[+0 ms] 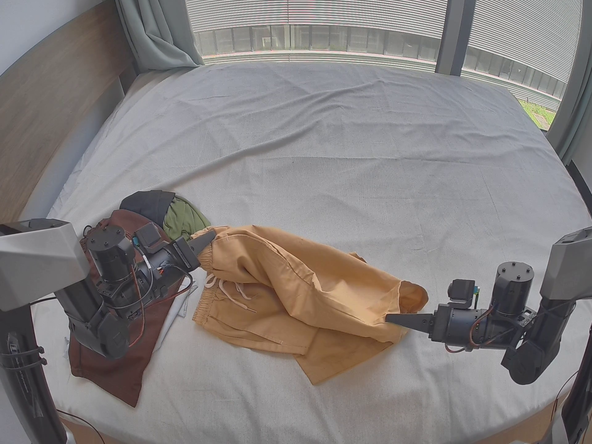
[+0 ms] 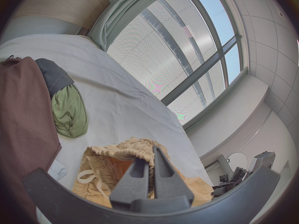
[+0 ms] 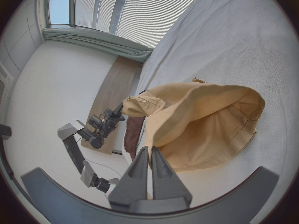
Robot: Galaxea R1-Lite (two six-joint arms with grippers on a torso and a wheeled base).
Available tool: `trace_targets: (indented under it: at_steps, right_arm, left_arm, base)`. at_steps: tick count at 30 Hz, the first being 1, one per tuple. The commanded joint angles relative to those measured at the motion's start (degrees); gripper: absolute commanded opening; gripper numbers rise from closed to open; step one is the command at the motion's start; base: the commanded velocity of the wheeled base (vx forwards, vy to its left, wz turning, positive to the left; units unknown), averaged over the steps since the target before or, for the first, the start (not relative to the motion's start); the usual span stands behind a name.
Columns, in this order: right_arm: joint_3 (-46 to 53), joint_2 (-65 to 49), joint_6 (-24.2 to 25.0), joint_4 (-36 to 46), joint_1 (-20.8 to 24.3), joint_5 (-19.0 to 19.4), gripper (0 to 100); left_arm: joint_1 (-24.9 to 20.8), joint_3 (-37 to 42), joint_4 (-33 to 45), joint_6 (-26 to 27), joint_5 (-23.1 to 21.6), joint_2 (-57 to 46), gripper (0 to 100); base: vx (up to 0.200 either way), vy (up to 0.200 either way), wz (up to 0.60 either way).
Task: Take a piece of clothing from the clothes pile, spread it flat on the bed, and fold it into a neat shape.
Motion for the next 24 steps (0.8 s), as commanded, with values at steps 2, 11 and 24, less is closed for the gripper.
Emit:
trace_targets:
  at_steps: [2, 11, 24]
  right_arm:
    - [2.2, -3.8, -0.1, 0.1, -2.1, 2.2, 0]
    - [1.4, 1.2, -5.2, 0.1, -1.4, 2.2, 0]
    - [0.6, 4.0, -7.3, 0.0, 1.1, 2.1, 100]
  left_arm:
    - [0.0, 0.0, -0.1, 0.0, 0.0, 0.5, 0]
    - [-0.1, 0.0, -0.1, 0.0, 0.0, 0.8, 0]
    - [-0.1, -0.1, -0.1, 0.0, 0.0, 0.4, 0]
  base:
    - [0.000, 0.000, 0.00]
    - [0.000, 0.000, 0.00]
    - [0.000, 0.000, 0.00]
